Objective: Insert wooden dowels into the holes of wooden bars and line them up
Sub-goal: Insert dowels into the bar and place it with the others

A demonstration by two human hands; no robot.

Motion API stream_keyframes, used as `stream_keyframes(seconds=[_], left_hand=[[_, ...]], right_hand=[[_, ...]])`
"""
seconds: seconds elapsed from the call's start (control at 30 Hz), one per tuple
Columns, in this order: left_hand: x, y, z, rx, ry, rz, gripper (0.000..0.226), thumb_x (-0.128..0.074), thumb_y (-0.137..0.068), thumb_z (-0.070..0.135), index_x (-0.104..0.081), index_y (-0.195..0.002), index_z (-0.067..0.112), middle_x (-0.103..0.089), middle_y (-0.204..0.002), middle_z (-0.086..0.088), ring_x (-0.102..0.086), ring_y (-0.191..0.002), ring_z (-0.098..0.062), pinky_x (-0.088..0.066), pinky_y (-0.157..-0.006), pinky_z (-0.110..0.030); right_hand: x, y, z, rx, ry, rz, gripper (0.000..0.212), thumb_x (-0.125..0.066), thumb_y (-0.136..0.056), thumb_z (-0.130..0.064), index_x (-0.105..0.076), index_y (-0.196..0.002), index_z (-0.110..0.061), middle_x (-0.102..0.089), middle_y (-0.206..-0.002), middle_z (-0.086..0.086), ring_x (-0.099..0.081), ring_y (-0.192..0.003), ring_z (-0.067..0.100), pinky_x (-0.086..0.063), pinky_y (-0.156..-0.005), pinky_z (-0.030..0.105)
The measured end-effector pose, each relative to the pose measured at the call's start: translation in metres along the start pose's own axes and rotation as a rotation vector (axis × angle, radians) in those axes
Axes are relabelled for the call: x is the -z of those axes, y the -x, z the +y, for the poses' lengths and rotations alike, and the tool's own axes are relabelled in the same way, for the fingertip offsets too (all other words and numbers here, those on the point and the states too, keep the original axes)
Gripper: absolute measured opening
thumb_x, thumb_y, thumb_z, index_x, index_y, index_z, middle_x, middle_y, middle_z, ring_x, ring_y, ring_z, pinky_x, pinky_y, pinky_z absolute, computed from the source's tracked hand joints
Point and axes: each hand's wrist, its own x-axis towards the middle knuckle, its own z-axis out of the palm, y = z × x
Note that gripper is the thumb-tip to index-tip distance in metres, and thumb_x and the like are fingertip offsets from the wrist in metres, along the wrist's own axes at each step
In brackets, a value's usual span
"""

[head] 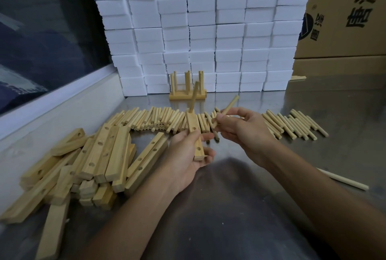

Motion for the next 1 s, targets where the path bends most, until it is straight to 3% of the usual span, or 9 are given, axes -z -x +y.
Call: stream_keyframes(seconds=[0.17, 0.33, 0.47, 0.53, 0.63, 0.77, 1.0], left_hand=[[-0.003, 0.002, -0.002, -0.007, -0.015, -0.021, 0.023, -0.041, -0.105, 0.01, -0.06, -0.115, 0.002, -0.061, -0.095, -0.014, -0.049, -0.048, -0.015, -0.031, -0.037, -0.021], [-0.007, 0.003, -0.008, -0.005, -0.003, -0.061, 0.018, -0.04, -0.104, 0.004, -0.056, -0.108, -0.001, -0.056, -0.087, -0.013, -0.045, -0.045, -0.015, -0.025, -0.034, -0.019], [-0.007, 0.002, -0.01, -0.003, -0.001, -0.079, 0.017, -0.04, -0.104, 0.004, -0.056, -0.107, -0.001, -0.054, -0.087, -0.013, -0.045, -0.045, -0.015, -0.025, -0.034, -0.019], [-0.006, 0.001, -0.011, -0.007, -0.009, -0.084, 0.017, -0.04, -0.104, 0.005, -0.056, -0.108, 0.0, -0.054, -0.086, -0.013, -0.045, -0.045, -0.015, -0.026, -0.034, -0.018], [-0.006, 0.0, -0.013, -0.015, -0.043, -0.083, 0.016, -0.041, -0.103, 0.005, -0.057, -0.105, 0.001, -0.055, -0.086, -0.012, -0.045, -0.046, -0.015, -0.027, -0.034, -0.019], [-0.006, -0.001, -0.015, -0.012, -0.053, -0.084, 0.015, -0.042, -0.103, 0.004, -0.057, -0.103, 0.002, -0.055, -0.086, -0.013, -0.045, -0.047, -0.015, -0.027, -0.033, -0.019], [-0.004, -0.005, -0.019, -0.026, -0.071, -0.097, 0.014, -0.043, -0.103, 0.005, -0.056, -0.098, 0.002, -0.054, -0.084, -0.012, -0.046, -0.044, -0.013, -0.027, -0.033, -0.018]], right_hand=[[-0.004, 0.003, -0.001, 0.001, -0.071, -0.083, 0.011, -0.068, -0.092, -0.01, -0.07, -0.098, 0.0, -0.075, -0.093, 0.018, -0.074, -0.09, 0.03, -0.061, -0.079, 0.031], [-0.005, 0.004, 0.002, 0.097, 0.062, -0.079, 0.015, -0.072, -0.089, -0.01, -0.071, -0.099, 0.0, -0.076, -0.089, 0.015, -0.074, -0.089, 0.028, -0.059, -0.089, 0.046], [-0.005, 0.005, 0.004, 0.164, 0.171, -0.057, 0.01, -0.07, -0.09, -0.007, -0.071, -0.097, 0.0, -0.076, -0.084, 0.014, -0.073, -0.086, 0.033, -0.056, -0.086, 0.056], [-0.005, 0.005, 0.002, 0.259, 0.296, -0.06, 0.006, -0.069, -0.091, -0.007, -0.073, -0.095, -0.004, -0.076, -0.081, 0.009, -0.074, -0.081, 0.03, -0.059, -0.08, 0.052], [-0.007, 0.004, -0.002, 0.451, 0.532, -0.092, 0.007, -0.069, -0.091, -0.01, -0.074, -0.095, -0.01, -0.075, -0.08, -0.002, -0.072, -0.076, 0.011, -0.061, -0.074, 0.031], [-0.009, 0.004, -0.002, 0.528, 0.628, -0.104, 0.008, -0.07, -0.091, -0.012, -0.075, -0.096, -0.009, -0.073, -0.08, -0.007, -0.07, -0.073, 0.001, -0.057, -0.063, 0.017], [-0.01, 0.002, -0.001, 0.486, 0.626, -0.033, 0.01, -0.076, -0.086, -0.017, -0.073, -0.084, -0.008, -0.072, -0.074, -0.001, -0.069, -0.068, 0.009, -0.06, -0.067, 0.027]])
